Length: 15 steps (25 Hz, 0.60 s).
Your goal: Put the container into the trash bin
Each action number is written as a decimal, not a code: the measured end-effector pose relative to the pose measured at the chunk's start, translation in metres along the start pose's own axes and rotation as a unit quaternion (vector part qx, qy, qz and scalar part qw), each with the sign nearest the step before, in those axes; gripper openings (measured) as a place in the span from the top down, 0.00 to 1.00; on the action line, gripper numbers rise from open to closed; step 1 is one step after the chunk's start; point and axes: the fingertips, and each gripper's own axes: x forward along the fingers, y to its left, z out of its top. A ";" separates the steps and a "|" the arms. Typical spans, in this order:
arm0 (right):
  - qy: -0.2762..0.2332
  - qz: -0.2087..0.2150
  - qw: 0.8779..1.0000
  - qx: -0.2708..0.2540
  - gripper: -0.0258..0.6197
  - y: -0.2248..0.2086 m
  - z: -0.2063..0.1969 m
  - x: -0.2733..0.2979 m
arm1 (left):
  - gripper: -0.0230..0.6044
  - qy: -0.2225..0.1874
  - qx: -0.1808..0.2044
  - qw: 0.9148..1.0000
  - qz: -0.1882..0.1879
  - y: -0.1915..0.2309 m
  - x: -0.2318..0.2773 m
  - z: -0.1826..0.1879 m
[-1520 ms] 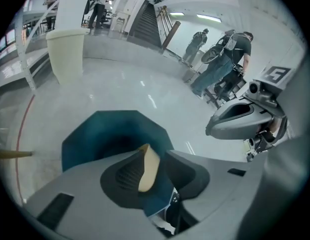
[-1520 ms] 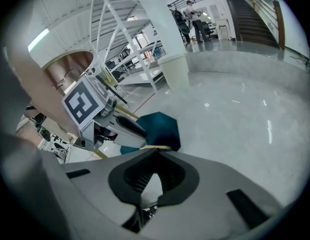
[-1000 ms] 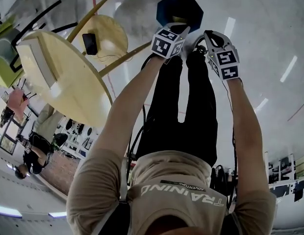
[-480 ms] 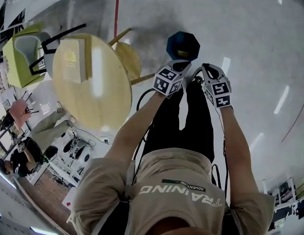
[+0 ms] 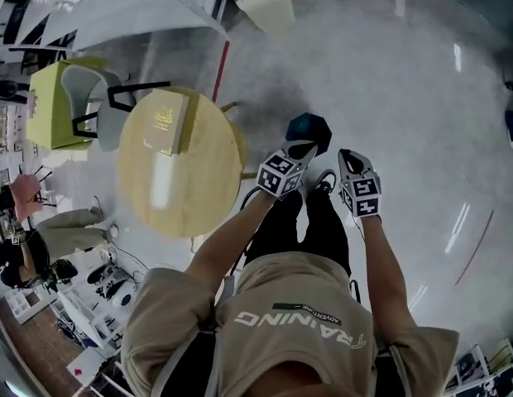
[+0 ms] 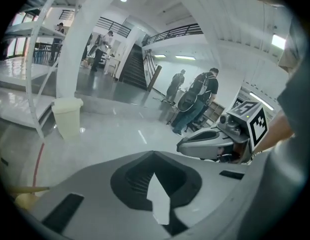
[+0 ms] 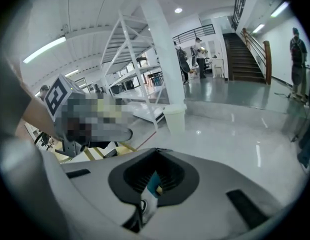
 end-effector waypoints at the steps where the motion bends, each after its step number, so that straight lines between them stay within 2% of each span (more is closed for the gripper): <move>1: -0.006 -0.002 1.000 -0.001 0.96 0.005 0.009 -0.007 | 0.96 -0.005 0.006 1.000 -0.001 -0.004 -0.008 0.007; 5: -0.023 0.001 0.999 -0.024 0.96 0.024 0.039 -0.034 | 0.96 -0.023 0.037 0.999 0.000 -0.021 -0.038 0.035; 11: -0.062 0.010 0.997 -0.050 0.96 0.044 0.086 -0.059 | 0.96 -0.081 0.047 0.996 0.011 -0.037 -0.078 0.081; 15: -0.089 0.018 0.995 -0.052 0.96 0.058 0.113 -0.070 | 0.96 -0.104 0.058 0.993 0.025 -0.039 -0.101 0.103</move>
